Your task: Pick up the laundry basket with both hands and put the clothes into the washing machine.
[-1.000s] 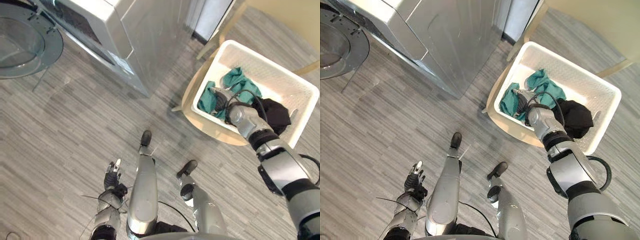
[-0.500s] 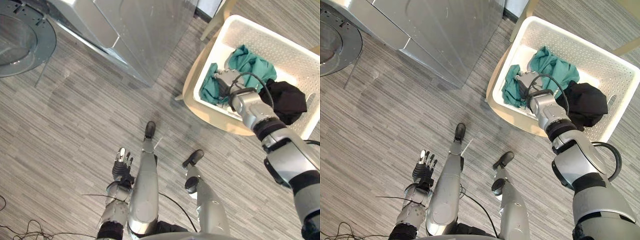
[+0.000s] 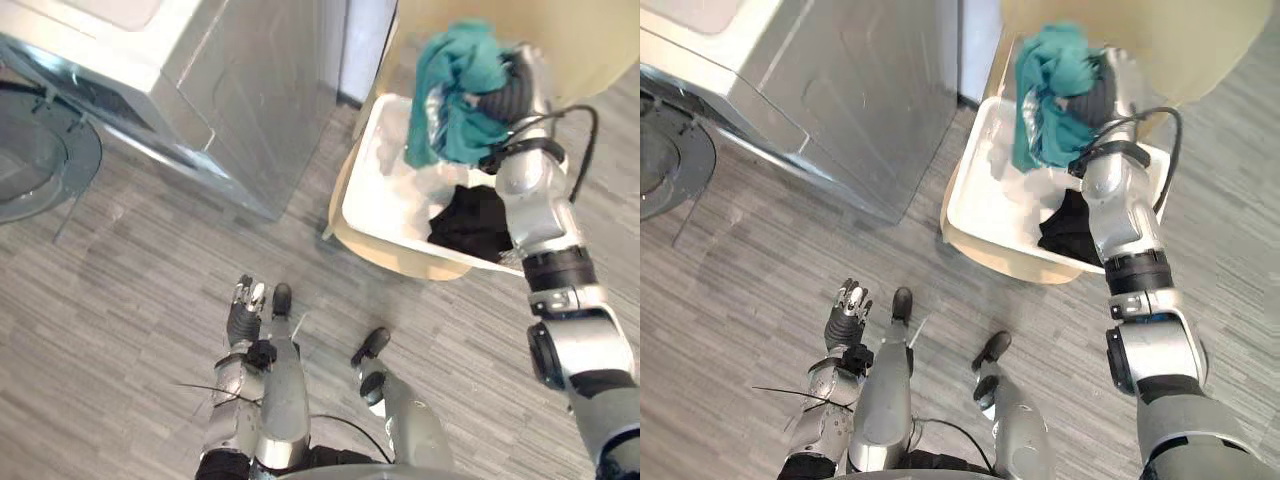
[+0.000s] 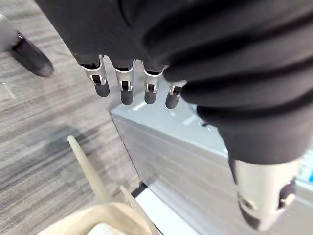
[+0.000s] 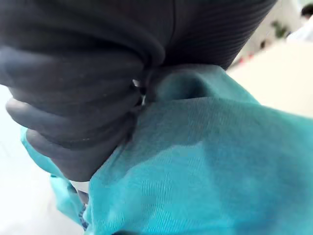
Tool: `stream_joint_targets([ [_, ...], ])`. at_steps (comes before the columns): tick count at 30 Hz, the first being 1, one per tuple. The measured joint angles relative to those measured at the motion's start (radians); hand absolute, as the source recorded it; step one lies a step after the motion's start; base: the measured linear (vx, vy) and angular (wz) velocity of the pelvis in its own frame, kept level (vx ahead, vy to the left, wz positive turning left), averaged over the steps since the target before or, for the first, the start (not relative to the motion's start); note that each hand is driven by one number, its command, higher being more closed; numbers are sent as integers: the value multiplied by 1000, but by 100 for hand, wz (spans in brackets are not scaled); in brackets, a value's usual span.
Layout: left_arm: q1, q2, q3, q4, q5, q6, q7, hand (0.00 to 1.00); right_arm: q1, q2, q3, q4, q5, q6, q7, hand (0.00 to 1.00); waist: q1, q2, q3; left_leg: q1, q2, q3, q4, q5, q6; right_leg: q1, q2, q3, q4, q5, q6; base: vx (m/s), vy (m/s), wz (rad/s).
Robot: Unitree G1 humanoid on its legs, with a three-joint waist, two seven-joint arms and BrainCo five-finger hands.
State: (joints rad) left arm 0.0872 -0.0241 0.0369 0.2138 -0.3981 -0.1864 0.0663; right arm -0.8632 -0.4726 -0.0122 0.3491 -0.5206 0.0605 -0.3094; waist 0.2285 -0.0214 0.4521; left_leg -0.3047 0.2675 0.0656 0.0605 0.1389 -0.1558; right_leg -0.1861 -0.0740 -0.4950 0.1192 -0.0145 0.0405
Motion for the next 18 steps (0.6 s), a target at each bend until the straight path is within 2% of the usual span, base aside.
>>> stream_joint_targets([
  [1, 24, 7, -2, -54, 78, 0, 22, 0, 60, 19, -42, -58, -1, 1, -19, 100, -7, -17, -36, 21, -10, 3, -16, 0, 0, 14, -5, 0, -3, -15, -2, 16, 44, 8],
  [2, 39, 12, -5, -88, 116, 1, 33, 0, 85, 31, -63, -89, -1, 5, -19, 100, -14, -20, -50, 33, -12, 3, -23, 0, 0, 24, -6, -2, -4, -16, 0, 37, 40, 13],
  [3, 68, 25, -7, -161, 253, 1, 51, 0, 131, 59, -100, -159, -1, 7, -20, 100, -29, -29, -76, 51, -22, 0, -29, 0, 1, 44, -13, -5, -5, -28, 6, 24, 38, 13],
  [6, 113, 52, -14, -325, 449, 1, 72, 0, 220, 120, -140, -363, -1, 2, -27, 100, -56, -32, -156, 95, -36, 4, -59, 0, 2, 80, -18, -1, -28, -33, 15, 26, 52, 5],
  [7, 109, 64, -20, -379, 494, 0, 81, 0, 242, 132, -140, -428, -1, -15, -32, 100, -58, -32, -180, 109, -39, 7, -62, -2, 4, 93, -20, 2, -36, -32, 17, 28, 40, 0],
  [9, 106, 73, -35, -453, 532, -1, 88, 0, 245, 155, -136, -490, -1, -34, -32, 100, -68, -33, -209, 120, -41, 13, -63, -4, 7, 102, -22, 5, -41, -30, 19, 18, 31, -3],
  [12, 77, 90, -86, -549, 545, -20, 85, 0, 245, 173, -92, -539, 22, -103, 3, 100, -83, -32, -262, 174, -44, 31, -93, -7, 13, 138, -18, 21, -59, -22, 24, 23, 22, -9],
  [13, 66, 91, -99, -553, 545, -21, 84, 0, 245, 173, -81, -539, 31, -111, 13, 100, -84, -32, -273, 180, -45, 35, -97, -7, 13, 139, -17, 26, -60, -21, 24, 11, 12, -17],
  [18, -108, 152, -243, -537, 456, -30, 34, 0, 244, 170, 31, -542, 207, -175, 127, 100, -114, -26, -333, 228, -47, 109, -128, -10, 17, 147, -8, 93, -99, 17, 26, 16, 19, -36],
])
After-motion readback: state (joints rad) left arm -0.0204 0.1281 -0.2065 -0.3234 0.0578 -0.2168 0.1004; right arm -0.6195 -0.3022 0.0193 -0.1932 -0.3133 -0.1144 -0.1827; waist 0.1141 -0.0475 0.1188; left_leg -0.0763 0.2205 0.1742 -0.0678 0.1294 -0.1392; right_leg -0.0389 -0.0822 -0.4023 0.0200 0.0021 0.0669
